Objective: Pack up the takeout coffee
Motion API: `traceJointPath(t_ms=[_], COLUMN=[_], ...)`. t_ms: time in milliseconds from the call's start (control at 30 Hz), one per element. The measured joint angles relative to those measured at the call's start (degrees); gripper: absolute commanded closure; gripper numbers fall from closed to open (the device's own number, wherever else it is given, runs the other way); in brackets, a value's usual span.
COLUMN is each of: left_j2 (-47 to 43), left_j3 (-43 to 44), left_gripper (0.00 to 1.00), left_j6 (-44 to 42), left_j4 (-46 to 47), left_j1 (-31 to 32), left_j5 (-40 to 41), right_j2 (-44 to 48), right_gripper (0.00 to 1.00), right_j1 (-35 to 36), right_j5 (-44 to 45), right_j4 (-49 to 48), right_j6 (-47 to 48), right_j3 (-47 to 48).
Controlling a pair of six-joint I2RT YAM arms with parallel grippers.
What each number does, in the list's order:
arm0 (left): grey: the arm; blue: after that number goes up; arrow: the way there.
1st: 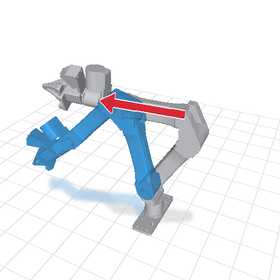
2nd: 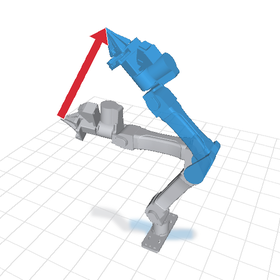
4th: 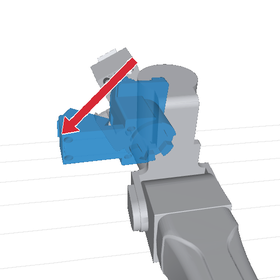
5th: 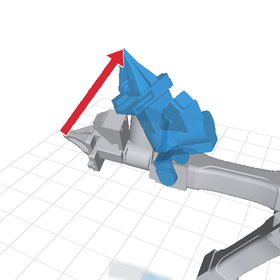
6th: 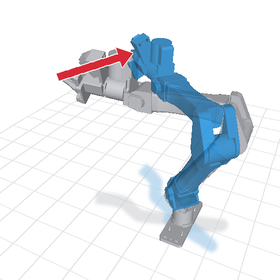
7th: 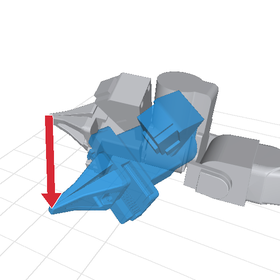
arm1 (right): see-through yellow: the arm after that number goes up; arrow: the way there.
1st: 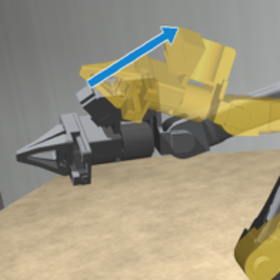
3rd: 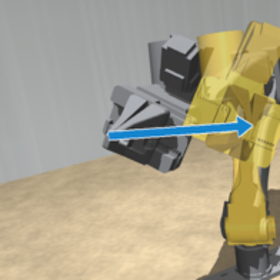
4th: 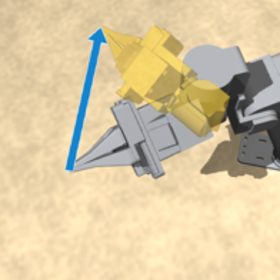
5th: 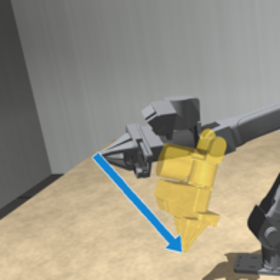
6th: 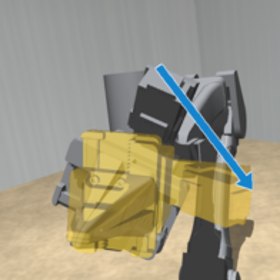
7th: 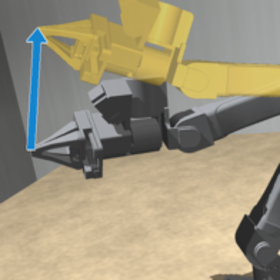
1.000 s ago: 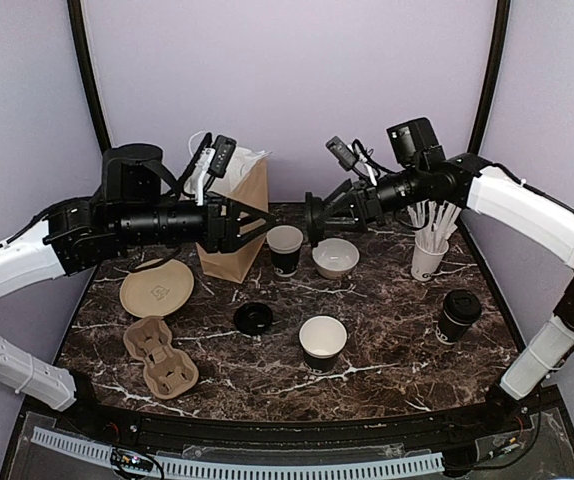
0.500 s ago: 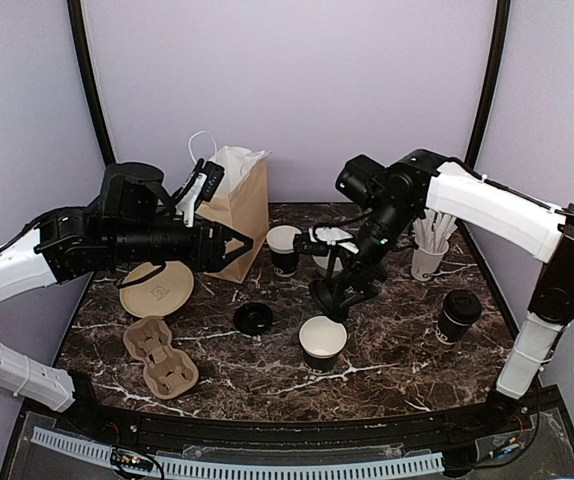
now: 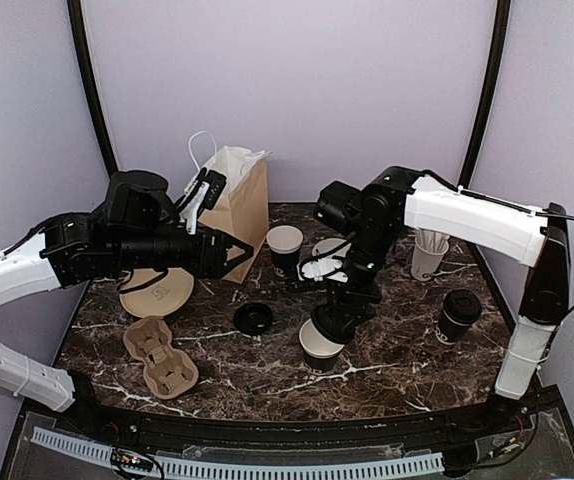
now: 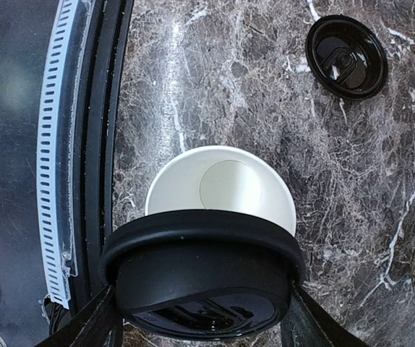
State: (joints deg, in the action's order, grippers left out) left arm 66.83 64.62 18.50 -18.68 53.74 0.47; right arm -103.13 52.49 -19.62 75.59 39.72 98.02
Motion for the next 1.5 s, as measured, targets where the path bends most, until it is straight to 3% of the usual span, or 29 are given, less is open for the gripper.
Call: traceJointPath(t_ms=[1200,1500], left_j2=[-0.55,-0.55], left_j3=[-2.56,-2.56], left_gripper=[0.39,0.39], left_j6=[0.37,0.35], left_j4=[1.31,1.31], left_j1=[-0.20,-0.35], left_j5=[0.00,0.00], right_j2=[-6.36,-6.47], right_gripper=[0.30,0.26], right_j1=[2.78,3.26], right_j5=[3.54,4.46], right_j4=[0.24,0.35], right_j6=[-1.49,-1.44], right_j3=[3.74,4.31])
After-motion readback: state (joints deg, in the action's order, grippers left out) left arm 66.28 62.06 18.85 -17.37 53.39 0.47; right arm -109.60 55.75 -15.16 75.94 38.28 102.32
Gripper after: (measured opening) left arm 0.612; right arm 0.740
